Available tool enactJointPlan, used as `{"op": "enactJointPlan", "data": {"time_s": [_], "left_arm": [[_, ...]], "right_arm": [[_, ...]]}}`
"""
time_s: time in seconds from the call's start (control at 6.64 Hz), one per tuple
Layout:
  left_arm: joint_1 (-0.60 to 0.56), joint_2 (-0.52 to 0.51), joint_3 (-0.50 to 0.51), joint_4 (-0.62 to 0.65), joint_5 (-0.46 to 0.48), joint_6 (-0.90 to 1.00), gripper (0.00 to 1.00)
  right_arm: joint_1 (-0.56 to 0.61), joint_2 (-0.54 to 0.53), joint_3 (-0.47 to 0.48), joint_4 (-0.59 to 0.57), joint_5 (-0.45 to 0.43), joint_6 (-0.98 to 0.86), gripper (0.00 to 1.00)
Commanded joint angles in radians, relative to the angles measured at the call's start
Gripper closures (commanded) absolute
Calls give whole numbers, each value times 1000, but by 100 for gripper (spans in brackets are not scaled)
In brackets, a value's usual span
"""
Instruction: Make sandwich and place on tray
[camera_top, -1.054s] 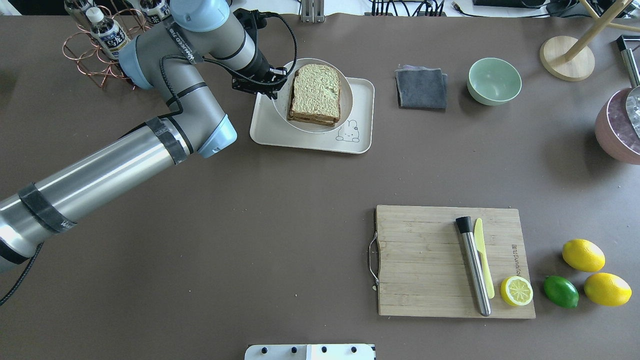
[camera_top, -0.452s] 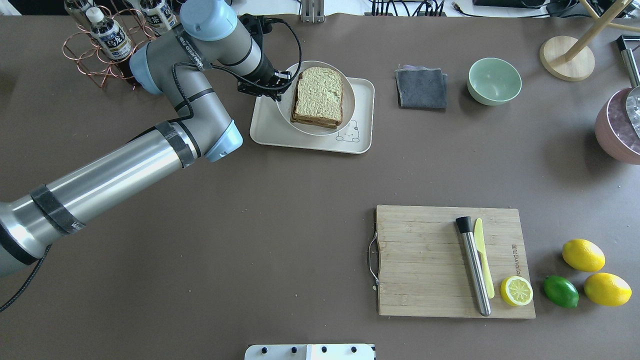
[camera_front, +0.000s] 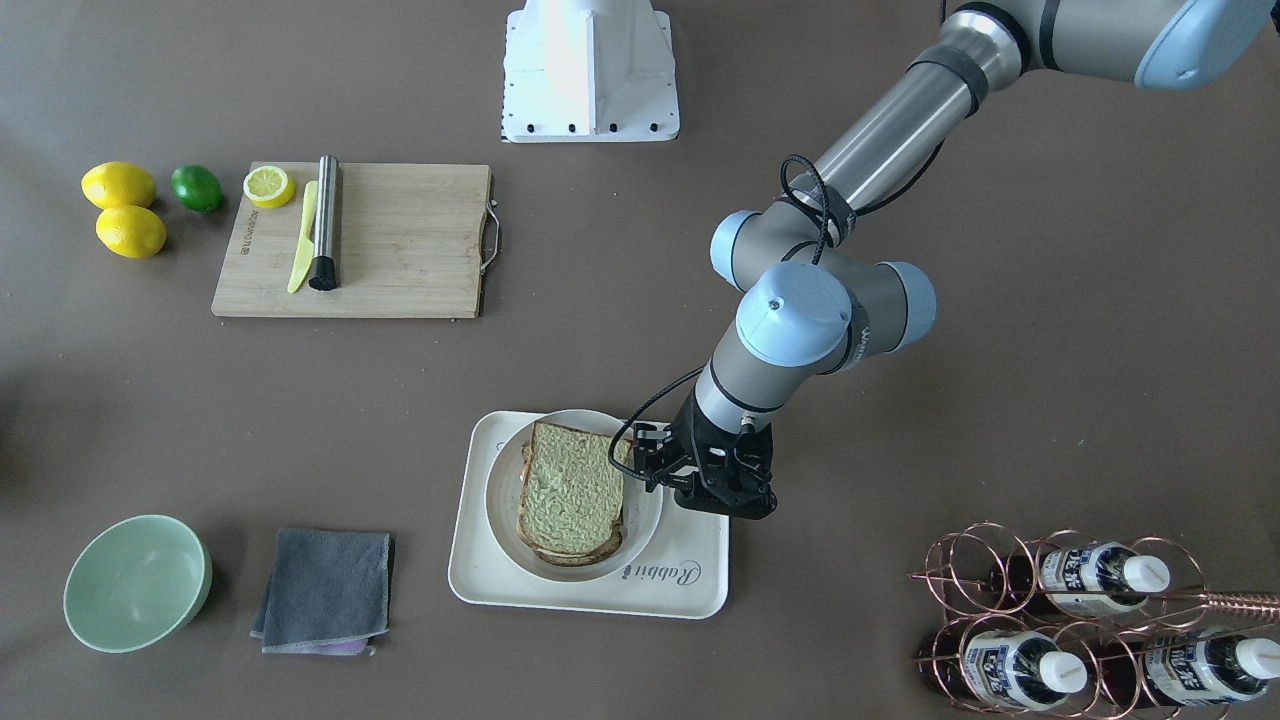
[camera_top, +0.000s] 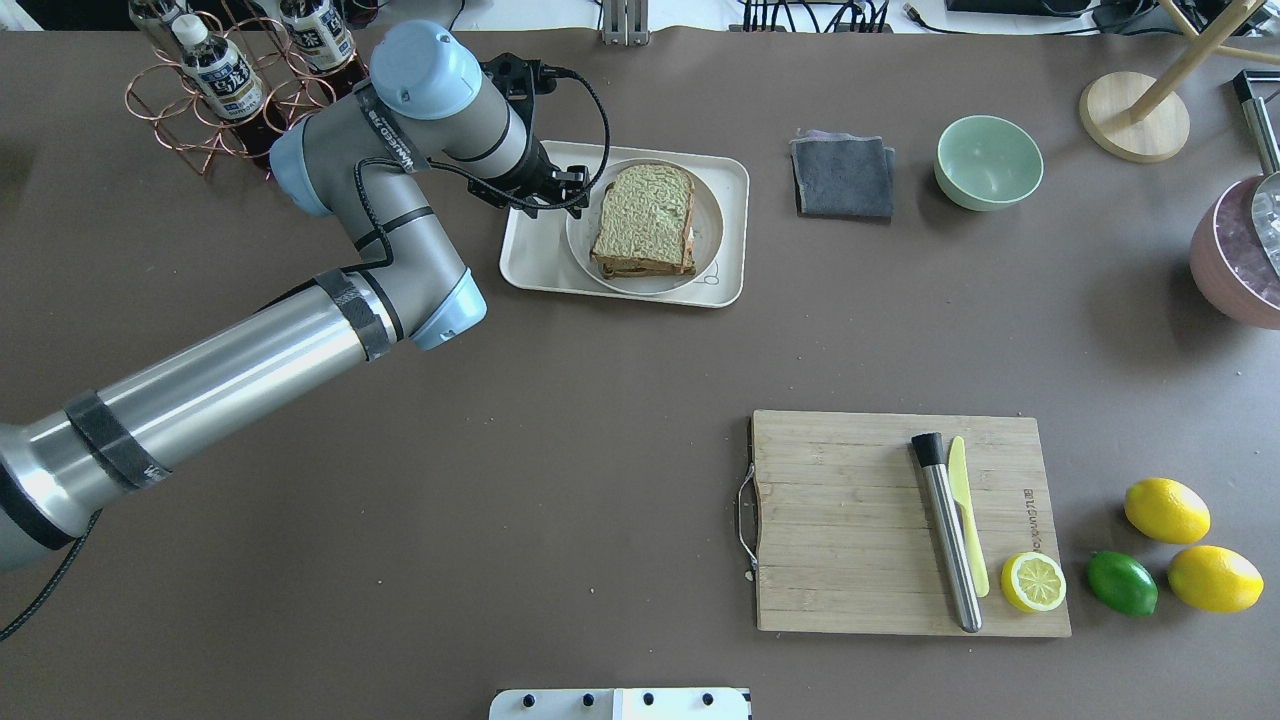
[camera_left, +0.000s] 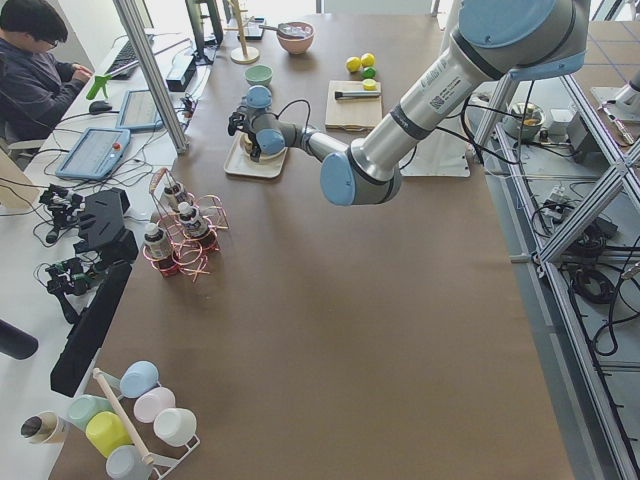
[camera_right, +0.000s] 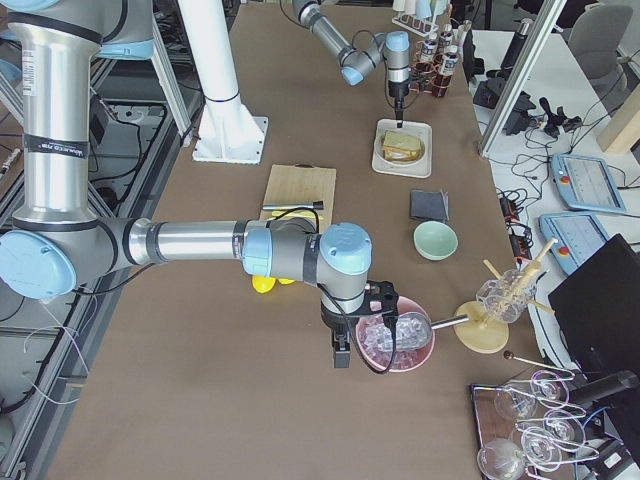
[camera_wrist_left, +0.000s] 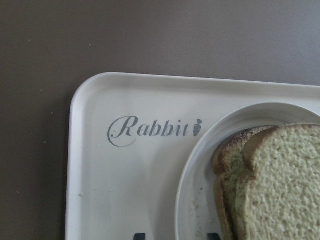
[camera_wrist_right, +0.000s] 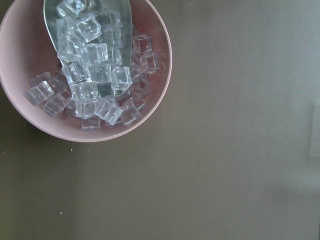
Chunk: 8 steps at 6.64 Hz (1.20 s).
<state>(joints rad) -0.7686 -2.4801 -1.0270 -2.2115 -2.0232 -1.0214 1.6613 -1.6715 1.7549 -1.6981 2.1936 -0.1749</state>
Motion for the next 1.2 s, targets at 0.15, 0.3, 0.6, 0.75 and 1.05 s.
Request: {"op": "enactJointPlan", "data": {"time_s": [0.15, 0.3, 0.6, 0.75, 1.05], "left_arm": [[-46, 227, -325, 62, -61, 7, 3], [-85, 307, -481, 154, -133, 4, 3], [-134, 455, -786, 373, -141, 17, 3], [-171, 533, -862, 428, -141, 117, 3], [-274, 747, -945, 431, -179, 339, 3]], "right_arm": [[0, -13, 0, 0, 0, 0, 0], [0, -14, 0, 0, 2, 0, 0], [-1, -8, 6, 0, 8, 11, 0], [-5, -5, 3, 0, 11, 12, 0], [-15, -8, 2, 0, 14, 12, 0]]}}
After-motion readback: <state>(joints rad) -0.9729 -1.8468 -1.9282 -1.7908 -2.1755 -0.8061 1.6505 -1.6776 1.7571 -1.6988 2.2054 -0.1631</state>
